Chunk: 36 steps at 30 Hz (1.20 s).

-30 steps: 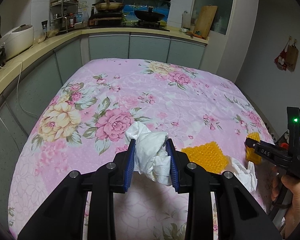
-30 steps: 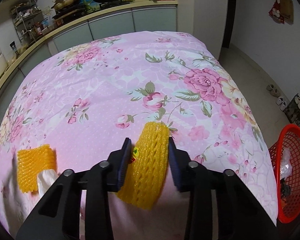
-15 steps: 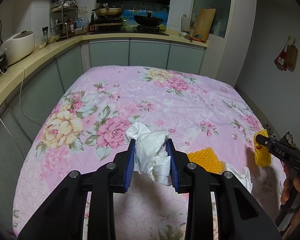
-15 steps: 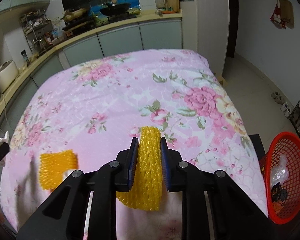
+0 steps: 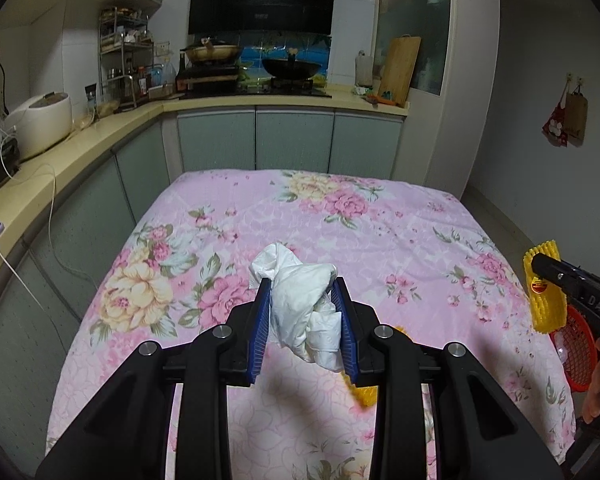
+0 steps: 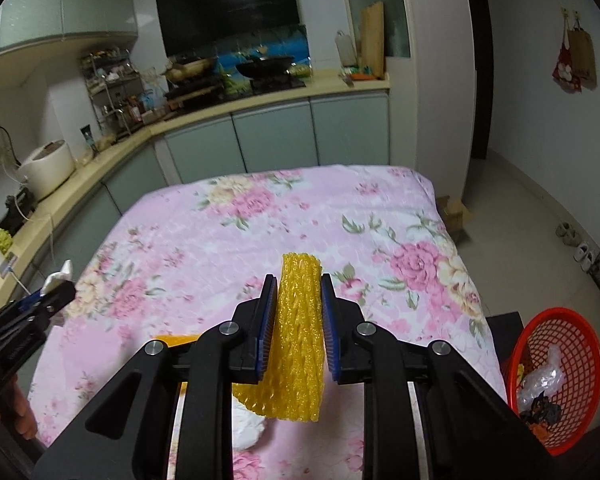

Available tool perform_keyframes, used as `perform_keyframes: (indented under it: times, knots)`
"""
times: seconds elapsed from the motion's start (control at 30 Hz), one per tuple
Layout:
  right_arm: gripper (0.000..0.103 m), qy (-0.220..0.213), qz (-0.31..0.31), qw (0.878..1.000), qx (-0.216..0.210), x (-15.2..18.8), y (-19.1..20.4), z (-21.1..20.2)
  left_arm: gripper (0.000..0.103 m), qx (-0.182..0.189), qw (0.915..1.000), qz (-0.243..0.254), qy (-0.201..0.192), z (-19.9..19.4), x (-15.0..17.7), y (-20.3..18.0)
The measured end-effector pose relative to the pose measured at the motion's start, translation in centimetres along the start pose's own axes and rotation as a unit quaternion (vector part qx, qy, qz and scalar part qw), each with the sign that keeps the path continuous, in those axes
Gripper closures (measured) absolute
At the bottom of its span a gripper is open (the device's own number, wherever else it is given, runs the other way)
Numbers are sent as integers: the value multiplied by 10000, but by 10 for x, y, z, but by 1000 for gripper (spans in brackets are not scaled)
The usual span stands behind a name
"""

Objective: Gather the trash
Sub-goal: 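Carry the white tissue and yellow mesh sponge over the red basket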

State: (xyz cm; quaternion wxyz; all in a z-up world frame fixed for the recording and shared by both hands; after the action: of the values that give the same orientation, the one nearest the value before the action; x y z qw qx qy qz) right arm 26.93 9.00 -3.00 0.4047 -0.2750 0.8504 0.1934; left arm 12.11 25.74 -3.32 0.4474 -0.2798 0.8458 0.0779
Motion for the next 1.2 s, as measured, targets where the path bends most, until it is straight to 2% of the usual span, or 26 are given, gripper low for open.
perform_keyframes:
  times: [0.37,0.77,1.2]
  knots:
    - [82,-315,-9,9990,-318,-15,15,-33,74,-8,9998,-1,-213,-14,-19,-3]
    - [81,-462,-52,9981,-399,-16,16,-50,74,54,9995,22,-318,-22,-24,-13]
    - [81,-582,-154,9972,-439,-28,23,-55,74,-62,9992,106,-393,-20,-34,-11]
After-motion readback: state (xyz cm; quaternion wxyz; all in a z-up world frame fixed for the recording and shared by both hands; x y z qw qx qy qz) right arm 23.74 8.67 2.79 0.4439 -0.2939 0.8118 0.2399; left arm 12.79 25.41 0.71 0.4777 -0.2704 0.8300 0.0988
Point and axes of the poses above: each gripper's, at about its wrist camera, not at the fingertips, and z roughly the way its jaws point, y to its left, x to its underside, the point moved 9 cm from there along z, roughly the way its jaws point, and after that the axes turned 4 degrees about -z, right-handed, at the moved point
